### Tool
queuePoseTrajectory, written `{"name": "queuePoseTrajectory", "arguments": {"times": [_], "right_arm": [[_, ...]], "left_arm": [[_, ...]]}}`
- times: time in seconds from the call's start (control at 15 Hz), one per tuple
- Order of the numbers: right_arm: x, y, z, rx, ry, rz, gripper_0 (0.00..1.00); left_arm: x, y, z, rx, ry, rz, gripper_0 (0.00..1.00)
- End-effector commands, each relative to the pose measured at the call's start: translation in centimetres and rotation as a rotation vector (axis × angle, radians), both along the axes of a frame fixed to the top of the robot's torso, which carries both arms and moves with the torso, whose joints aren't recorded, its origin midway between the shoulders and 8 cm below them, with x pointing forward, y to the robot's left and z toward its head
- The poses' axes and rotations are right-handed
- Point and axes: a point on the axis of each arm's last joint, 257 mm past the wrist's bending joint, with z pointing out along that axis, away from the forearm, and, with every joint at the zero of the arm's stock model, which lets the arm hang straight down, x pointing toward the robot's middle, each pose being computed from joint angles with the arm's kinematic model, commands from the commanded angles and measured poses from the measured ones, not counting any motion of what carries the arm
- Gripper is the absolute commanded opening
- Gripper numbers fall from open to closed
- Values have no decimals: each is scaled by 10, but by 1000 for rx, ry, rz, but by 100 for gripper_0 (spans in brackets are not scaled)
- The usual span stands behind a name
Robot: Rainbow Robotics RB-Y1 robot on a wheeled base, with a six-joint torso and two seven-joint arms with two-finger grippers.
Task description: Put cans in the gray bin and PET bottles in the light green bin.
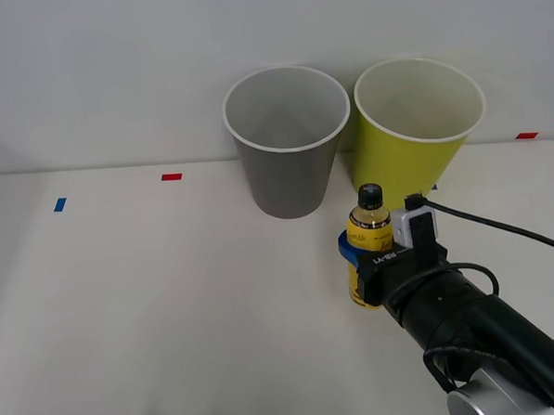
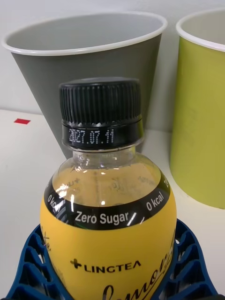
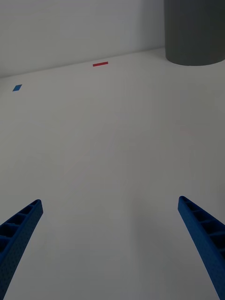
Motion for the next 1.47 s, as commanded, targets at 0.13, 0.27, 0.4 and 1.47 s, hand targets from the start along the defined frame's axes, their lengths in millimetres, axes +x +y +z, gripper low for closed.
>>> {"name": "queuePoseTrajectory", "arguments": {"times": [0.13,0.27,0.4,1.47], "right_arm": [[-12,-19,53,-76,80,-80,4],[-18,-23,71,-37,109,-121,4],[-16,-32,70,-23,156,-172,4],[10,-52,149,157,181,-290,0]], "left_arm": [[0,0,0,0,0,0,100],[0,0,0,0,0,0,100],[0,0,0,0,0,0,100],[0,0,0,0,0,0,100]]}}
